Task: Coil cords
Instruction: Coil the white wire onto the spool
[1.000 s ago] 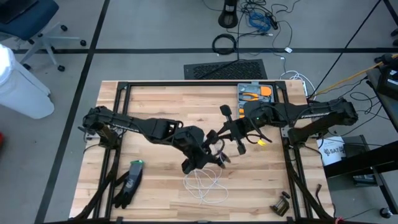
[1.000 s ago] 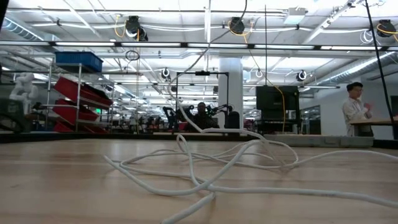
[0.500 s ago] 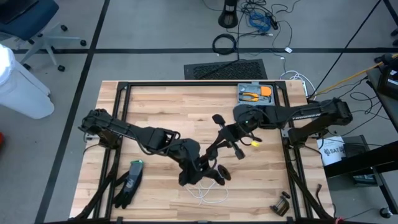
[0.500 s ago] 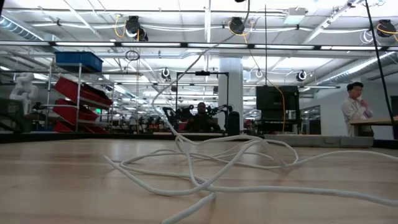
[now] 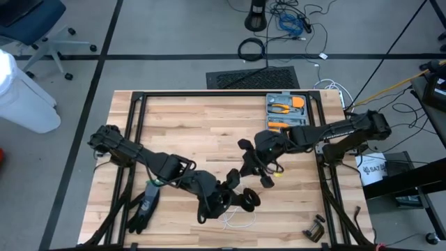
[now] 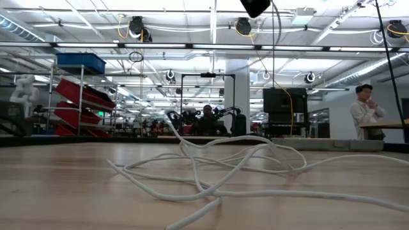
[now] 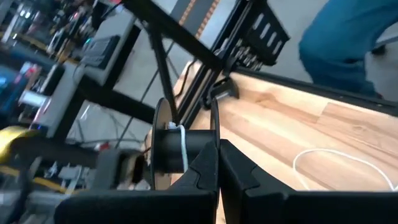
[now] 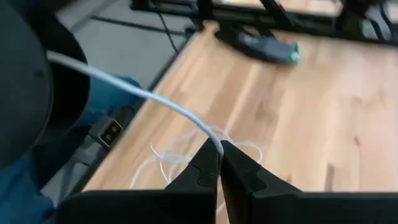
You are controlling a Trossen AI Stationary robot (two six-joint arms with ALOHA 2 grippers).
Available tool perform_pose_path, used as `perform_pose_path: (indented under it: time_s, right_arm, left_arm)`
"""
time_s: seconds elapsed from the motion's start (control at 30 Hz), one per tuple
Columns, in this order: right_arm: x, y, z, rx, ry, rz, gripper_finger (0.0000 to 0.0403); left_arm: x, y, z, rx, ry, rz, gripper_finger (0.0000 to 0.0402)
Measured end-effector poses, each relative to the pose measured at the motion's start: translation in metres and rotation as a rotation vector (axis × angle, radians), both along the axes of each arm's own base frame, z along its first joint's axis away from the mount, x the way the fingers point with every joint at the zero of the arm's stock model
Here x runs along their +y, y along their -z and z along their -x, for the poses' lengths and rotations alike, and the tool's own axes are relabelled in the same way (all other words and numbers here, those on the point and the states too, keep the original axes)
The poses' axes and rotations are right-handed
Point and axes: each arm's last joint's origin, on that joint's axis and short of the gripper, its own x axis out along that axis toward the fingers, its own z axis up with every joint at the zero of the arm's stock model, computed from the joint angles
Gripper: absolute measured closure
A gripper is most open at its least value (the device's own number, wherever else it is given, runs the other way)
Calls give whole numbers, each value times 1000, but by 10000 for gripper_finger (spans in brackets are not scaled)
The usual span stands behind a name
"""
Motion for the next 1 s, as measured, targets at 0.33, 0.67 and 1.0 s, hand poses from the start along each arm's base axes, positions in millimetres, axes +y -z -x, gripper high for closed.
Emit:
perform_pose_path:
  time_s: [0.33, 0.67, 1.0]
  right_arm:
    - [35, 10, 16, 122, 128, 84, 403]
    - [61, 12, 34, 162, 237, 146, 403]
    - [81, 5, 50, 107, 223, 167, 403]
  left_arm:
    - [6, -9, 16, 46, -209, 49, 402]
    - [13, -4, 18, 110, -274, 39, 402]
    - [30, 4, 16, 209, -380, 89, 402]
